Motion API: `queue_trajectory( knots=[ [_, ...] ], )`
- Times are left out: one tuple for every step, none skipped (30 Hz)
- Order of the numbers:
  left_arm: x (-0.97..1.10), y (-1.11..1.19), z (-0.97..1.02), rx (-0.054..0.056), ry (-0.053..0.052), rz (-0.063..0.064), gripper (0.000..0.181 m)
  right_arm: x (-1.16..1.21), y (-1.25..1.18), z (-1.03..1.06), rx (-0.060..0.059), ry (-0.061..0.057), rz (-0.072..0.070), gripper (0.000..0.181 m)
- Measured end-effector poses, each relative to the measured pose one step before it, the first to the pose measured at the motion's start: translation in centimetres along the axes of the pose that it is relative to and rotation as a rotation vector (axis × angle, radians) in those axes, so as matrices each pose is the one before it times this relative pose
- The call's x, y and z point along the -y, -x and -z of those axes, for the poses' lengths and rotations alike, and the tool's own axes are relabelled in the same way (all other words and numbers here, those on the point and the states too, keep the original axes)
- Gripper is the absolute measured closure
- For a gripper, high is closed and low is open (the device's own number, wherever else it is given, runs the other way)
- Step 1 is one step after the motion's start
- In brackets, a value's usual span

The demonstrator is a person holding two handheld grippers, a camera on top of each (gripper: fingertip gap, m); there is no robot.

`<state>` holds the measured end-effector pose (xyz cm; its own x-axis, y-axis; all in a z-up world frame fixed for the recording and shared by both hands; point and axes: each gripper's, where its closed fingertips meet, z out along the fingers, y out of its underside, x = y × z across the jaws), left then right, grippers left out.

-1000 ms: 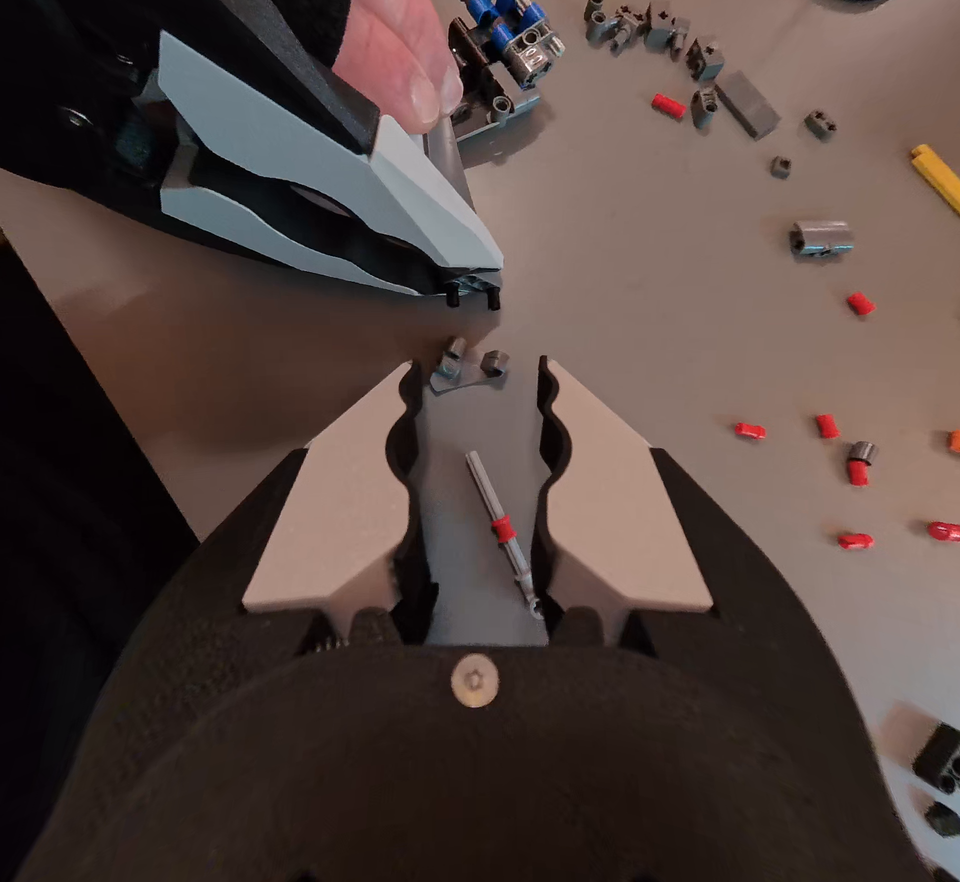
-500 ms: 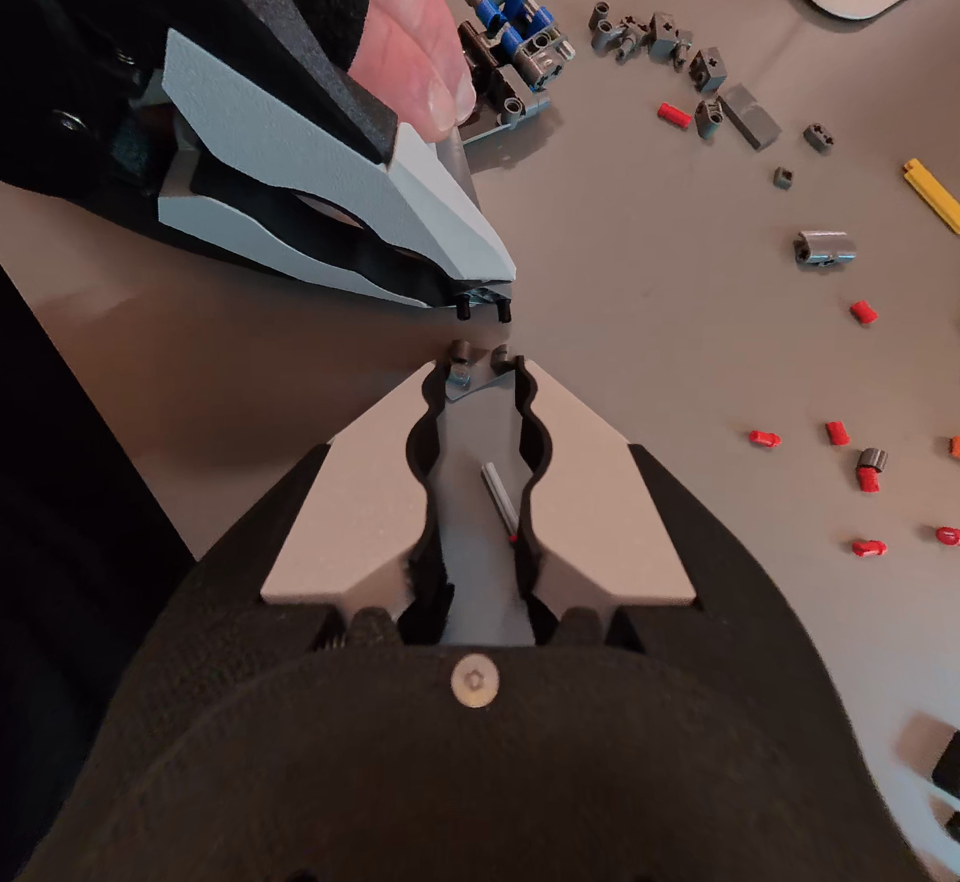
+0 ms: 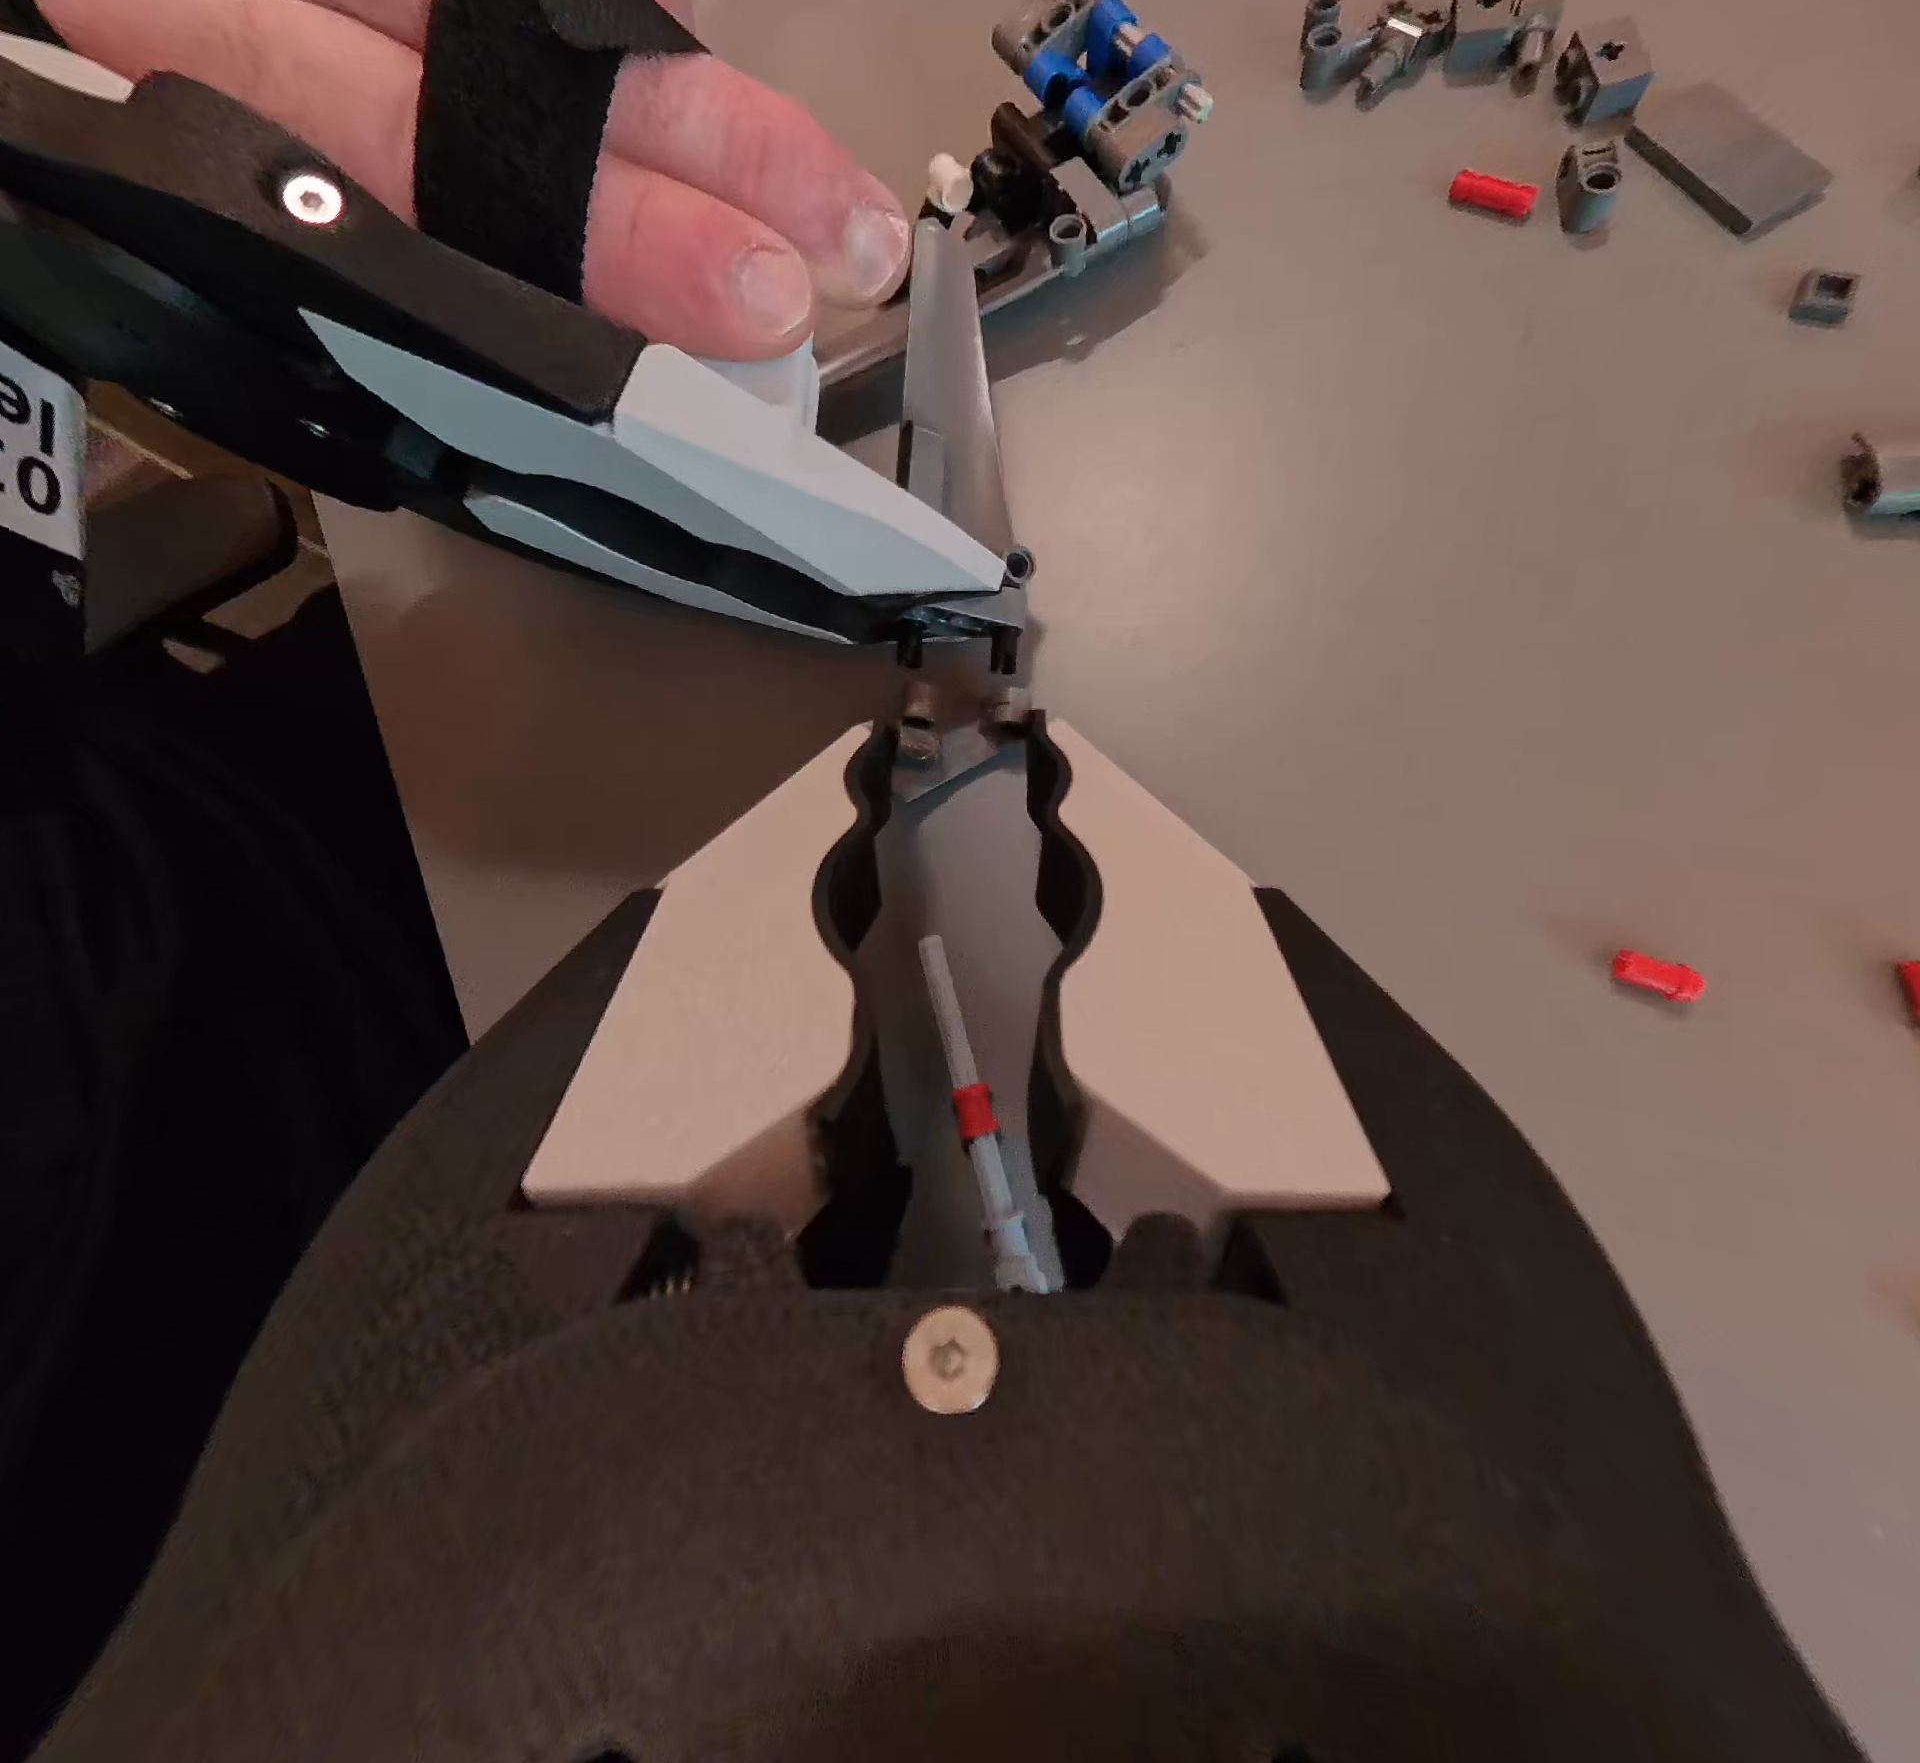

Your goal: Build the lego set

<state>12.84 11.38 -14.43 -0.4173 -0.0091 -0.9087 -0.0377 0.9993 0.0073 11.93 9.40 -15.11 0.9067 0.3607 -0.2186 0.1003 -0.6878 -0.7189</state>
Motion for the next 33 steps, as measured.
queue_trajectory(
  knots=[
    [0.097,0.006,0.01,0.0021,-0.0063,0.0029,0.168,-0.094,-0.01,-0.022,0.0074,0.008,-0.0032,0.157],
    [0.02,0.005,0.006,-0.0003,0.0007,-0.0013,0.168,0.012,0.023,-0.005,0.0085,0.0016,-0.0006,0.157],
    [0.025,0.014,-0.016,0.001,0.0011,-0.0045,0.168,0.008,0.029,-0.004,0.0087,0.0014,0.0007,0.157],
    [0.055,0.021,-0.022,0.0028,-0.0011,-0.0058,0.168,0.027,0.013,-0.027,0.0088,-0.0002,-0.0024,0.157],
    [0.082,0.018,-0.013,0.0028,-0.0023,-0.0033,0.168,0.037,-0.005,-0.025,0.0063,-0.0007,-0.0014,0.157],
    [0.022,0.016,-0.025,0.0015,0.0006,-0.002,0.168,0.005,0.009,-0.017,0.0056,0.0003,0.002,0.158],
    [0.006,0.008,-0.019,0.0013,0.0004,0.0013,0.168,0.011,0.005,0.001,0.0057,-0.0003,0.0011,0.158],
    [0.008,0.014,-0.012,0.0015,0.0002,0.0004,0.168,0.01,0.003,-0.001,0.0056,-0.0024,-0.0022,0.158],
    [0.003,0.006,0.01,0.0012,0.0005,-0.0036,0.168,-0.005,-0.01,0.006,0.0056,-0.0029,-0.0009,0.158],
    [0.012,0.001,0.003,0.0011,0.0014,-0.0037,0.168,0.007,0.003,0.002,0.0034,-0.0017,0.0028,0.158],
    [0.007,0.011,0.001,0.002,0.001,-0.0034,0.168,-0.003,-0.02,-0.004,-0.0003,-0.0001,0.0053,0.158],
    [0.017,0.006,0.005,0.0021,-0.0004,-0.0048,0.168,-0.006,-0.015,-0.001,0.0006,0.0003,0.0,0.158],
    [-0.002,-0.003,0.001,-0.0001,0.0002,0.0002,0.168,0.008,0.002,0.006,0.0023,-0.0003,0.0,0.158],
    [-0.006,0.017,-0.03,0.0014,0.0019,0.011,0.168,0.008,-0.002,-0.008,0.0027,-0.0008,0.0022,0.158],
    [-0.009,0.026,-0.038,0.0059,0.0015,0.0064,0.168,0.006,0.017,0.008,0.003,-0.001,0.0017,0.158],
    [0.011,0.017,-0.011,0.0028,0.0015,-0.0077,0.168,0.014,0.017,0.035,0.0043,-0.0015,-0.0016,0.159],
    [0.007,-0.001,-0.002,-0.0036,0.0031,-0.0083,0.168,0.016,0.024,0.029,0.0053,-0.0022,-0.0022,0.159],
    [0.001,-0.012,-0.007,-0.0031,0.0036,0.0023,0.168,0.022,0.03,0.032,0.0039,-0.0018,0.0004,0.159],
    [0.013,0.005,-0.005,0.0004,-0.0002,-0.0012,0.168,-0.008,-0.016,0.006,-0.0005,0.0001,0.0018,0.159],
    [0.009,-0.003,0.011,0.0006,-0.0006,-0.004,0.168,0.003,-0.054,-0.004,-0.0031,0.0003,0.0008,0.159],
    [-0.001,-0.009,0.01,-0.0004,0.0001,-0.0001,0.168,0.005,-0.03,-0.01,-0.0022,0.0002,0.0005,0.159],
    [0.0,-0.011,0.006,-0.0005,-0.0008,0.0046,0.168,0.0,-0.027,-0.011,-0.0025,0.0006,0.0007,0.159],
    [0.006,-0.002,-0.006,0.0003,-0.0019,0.0035,0.168,0.003,-0.031,-0.013,-0.0043,0.0007,0.0024,0.159],
    [0.003,-0.005,0.015,-0.0011,-0.0003,0.0006,0.168,0.007,-0.014,-0.017,-0.001,0.0006,0.0013,0.159],
    [0.001,-0.018,0.004,-0.0025,0.0006,0.0008,0.168,0.008,0.007,0.001,0.0026,0.0007,-0.0013,0.159],
    [-0.004,-0.01,-0.007,-0.0023,0.0018,0.0043,0.168,0.007,-0.011,0.0,0.0025,0.0001,-0.0018,0.159],
    [0.003,-0.007,0.013,-0.0009,0.0012,0.0005,0.168,0.009,0.003,0.01,0.0016,-0.0002,0.0019,0.159],
    [0.01,-0.005,0.023,0.0007,0.0014,-0.0049,0.168,0.004,0.027,0.003,0.002,0.0006,0.0065,0.159],
    [0.005,-0.009,0.011,0.0007,0.0011,-0.0036,0.168,-0.002,-0.023,0.008,0.0015,0.0012,0.006,0.16],
    [0.011,-0.014,0.016,-0.0007,-0.0009,0.0008,0.168,0.006,-0.016,-0.005,0.0022,0.0016,0.0064,0.159],
    [-0.008,-0.022,0.016,-0.0016,-0.0024,0.004,0.168,0.009,-0.012,-0.006,0.0025,0.0014,0.0064,0.159],
    [-0.008,-0.01,0.005,-0.0015,-0.0009,0.0022,0.168,0.026,-0.018,0.001,0.0025,0.001,0.0045,0.159],
    [-0.014,0.001,0.014,0.001,0.0017,-0.0013,0.169,0.032,-0.032,-0.014,0.0001,0.0009,0.0055,0.159]
  ],
)
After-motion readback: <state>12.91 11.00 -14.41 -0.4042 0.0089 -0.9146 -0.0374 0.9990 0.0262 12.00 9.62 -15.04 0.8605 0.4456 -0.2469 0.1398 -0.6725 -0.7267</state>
